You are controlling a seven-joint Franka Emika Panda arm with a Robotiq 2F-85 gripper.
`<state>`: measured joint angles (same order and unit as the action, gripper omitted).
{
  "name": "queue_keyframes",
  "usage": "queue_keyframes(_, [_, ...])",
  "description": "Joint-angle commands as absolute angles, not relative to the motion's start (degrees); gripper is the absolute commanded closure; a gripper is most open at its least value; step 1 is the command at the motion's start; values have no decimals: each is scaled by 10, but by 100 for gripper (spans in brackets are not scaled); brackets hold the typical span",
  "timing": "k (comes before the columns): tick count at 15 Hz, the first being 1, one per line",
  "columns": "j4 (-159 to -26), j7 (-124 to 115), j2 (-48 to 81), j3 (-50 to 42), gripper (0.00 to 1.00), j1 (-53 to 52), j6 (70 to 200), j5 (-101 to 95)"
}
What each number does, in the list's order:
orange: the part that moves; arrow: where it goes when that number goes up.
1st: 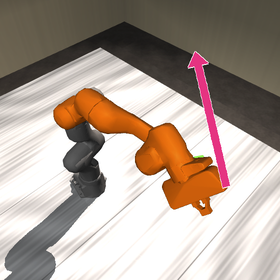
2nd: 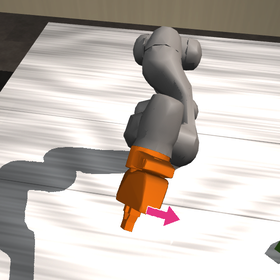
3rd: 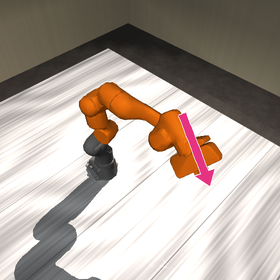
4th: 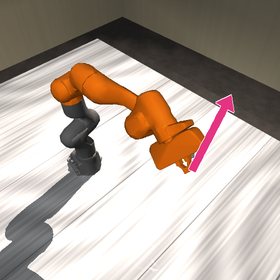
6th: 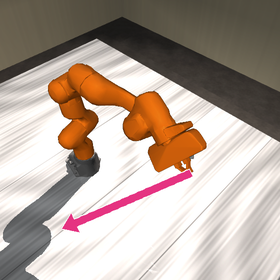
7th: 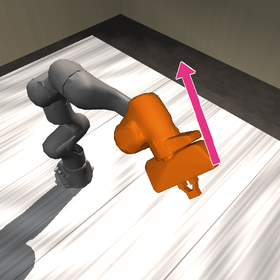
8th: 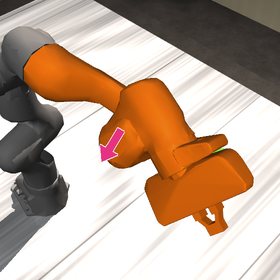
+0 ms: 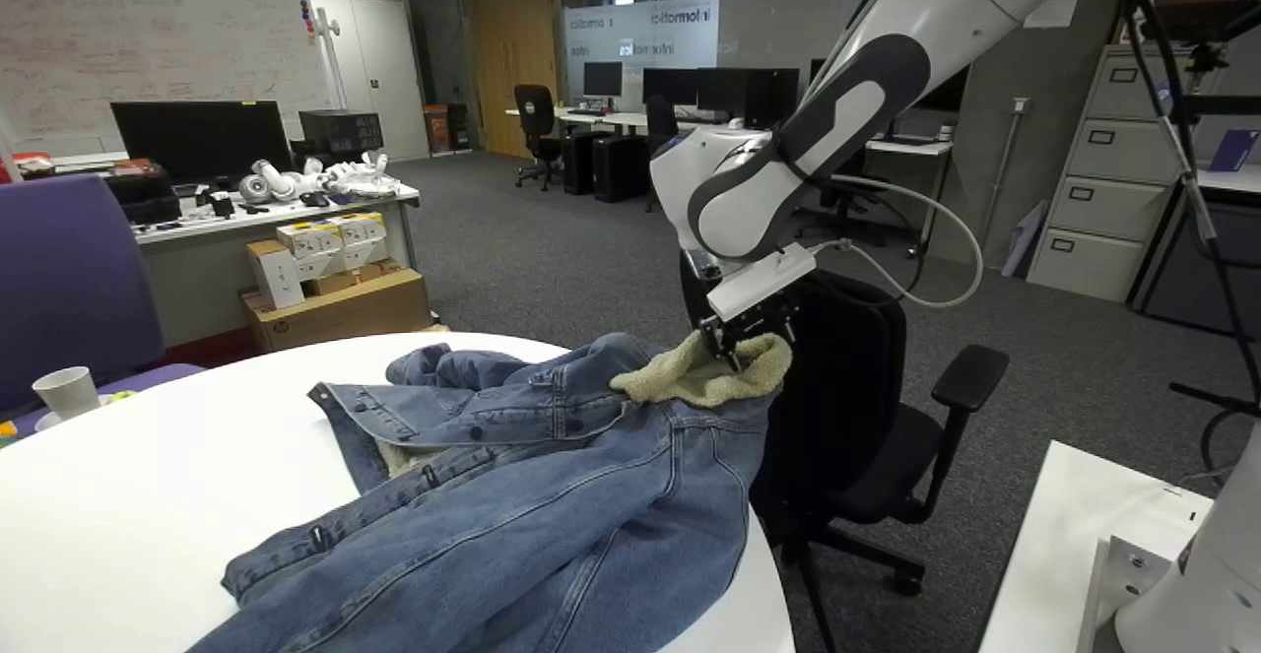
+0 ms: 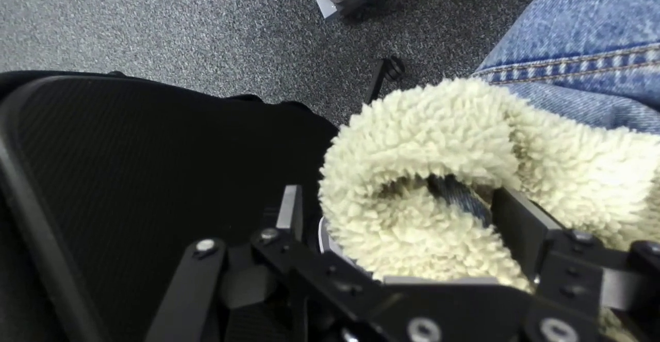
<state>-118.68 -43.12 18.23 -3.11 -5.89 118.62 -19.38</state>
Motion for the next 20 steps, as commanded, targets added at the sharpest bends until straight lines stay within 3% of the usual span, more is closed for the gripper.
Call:
queue_keyframes(1, [-1191, -425, 170, -35, 34, -59, 1177, -193])
queue_keyframes(7, [-1186, -458, 155, -24, 81, -67, 1163, -161])
queue_keyframes(10, [-1179, -460, 147, -17, 98, -69, 1147, -134])
queue_keyframes(20, [-971, -570, 117, 30, 96, -67, 817, 190])
